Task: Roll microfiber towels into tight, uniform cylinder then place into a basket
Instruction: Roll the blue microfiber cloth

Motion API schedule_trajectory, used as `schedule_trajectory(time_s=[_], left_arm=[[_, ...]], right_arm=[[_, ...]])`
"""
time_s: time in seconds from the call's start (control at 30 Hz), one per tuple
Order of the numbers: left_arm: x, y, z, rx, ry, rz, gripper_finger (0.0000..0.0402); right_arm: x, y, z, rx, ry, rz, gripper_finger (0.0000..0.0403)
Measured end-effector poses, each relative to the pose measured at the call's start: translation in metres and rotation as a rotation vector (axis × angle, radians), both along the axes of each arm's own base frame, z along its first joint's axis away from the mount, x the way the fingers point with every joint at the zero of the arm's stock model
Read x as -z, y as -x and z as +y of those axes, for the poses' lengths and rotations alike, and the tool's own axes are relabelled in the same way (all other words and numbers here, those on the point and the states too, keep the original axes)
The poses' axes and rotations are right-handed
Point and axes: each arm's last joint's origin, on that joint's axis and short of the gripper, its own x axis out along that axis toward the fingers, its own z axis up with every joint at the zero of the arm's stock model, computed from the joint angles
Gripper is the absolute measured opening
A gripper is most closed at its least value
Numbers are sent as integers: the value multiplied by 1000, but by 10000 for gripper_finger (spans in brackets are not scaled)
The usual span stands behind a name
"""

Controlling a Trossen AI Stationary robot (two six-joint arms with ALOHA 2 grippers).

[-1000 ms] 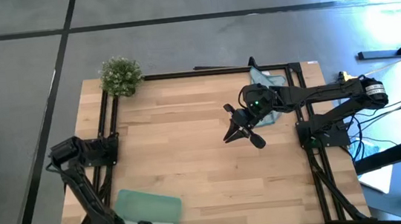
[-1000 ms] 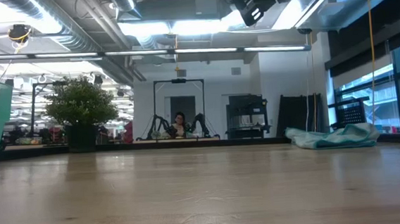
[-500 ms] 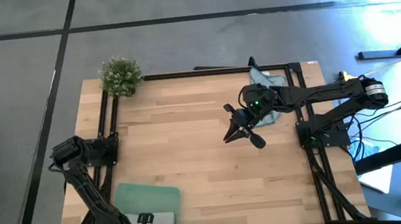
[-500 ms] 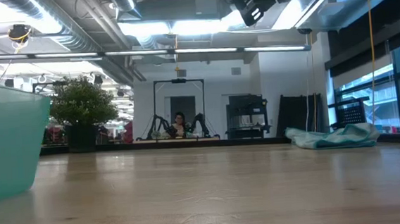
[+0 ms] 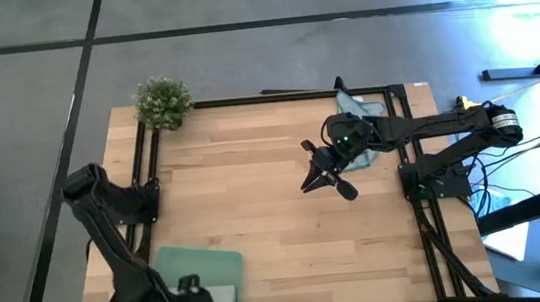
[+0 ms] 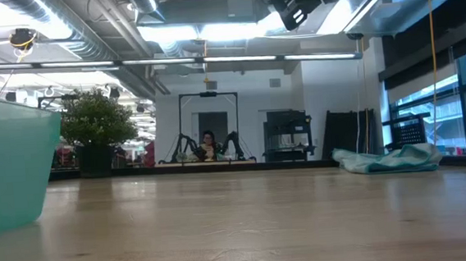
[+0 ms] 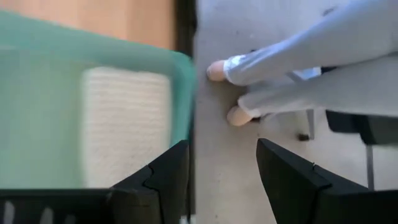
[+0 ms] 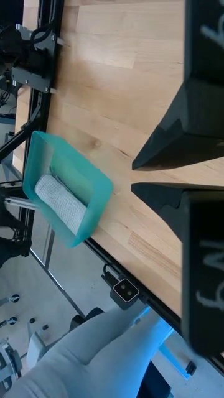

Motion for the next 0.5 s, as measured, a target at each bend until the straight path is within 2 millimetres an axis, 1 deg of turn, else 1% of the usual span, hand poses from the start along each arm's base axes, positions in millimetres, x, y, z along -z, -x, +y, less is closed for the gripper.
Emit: schedule_trajectory(time_s=[0.07,0.17,0.27,0.37,0.5], left_arm=[[-9,3,16,-87,-34,19,183],[-22,6,45,-202,-106,66,183],[-31,2,74,-290,-169,120,183],[-37,-13,103,-335,-212,128,183],[-39,-43,137,-382,-236,102,183]], right_arm=[[0,0,0,0,0,0,45],[0,0,0,0,0,0,45],[0,0,0,0,0,0,45],[0,0,0,0,0,0,45],[0,0,0,0,0,0,45]])
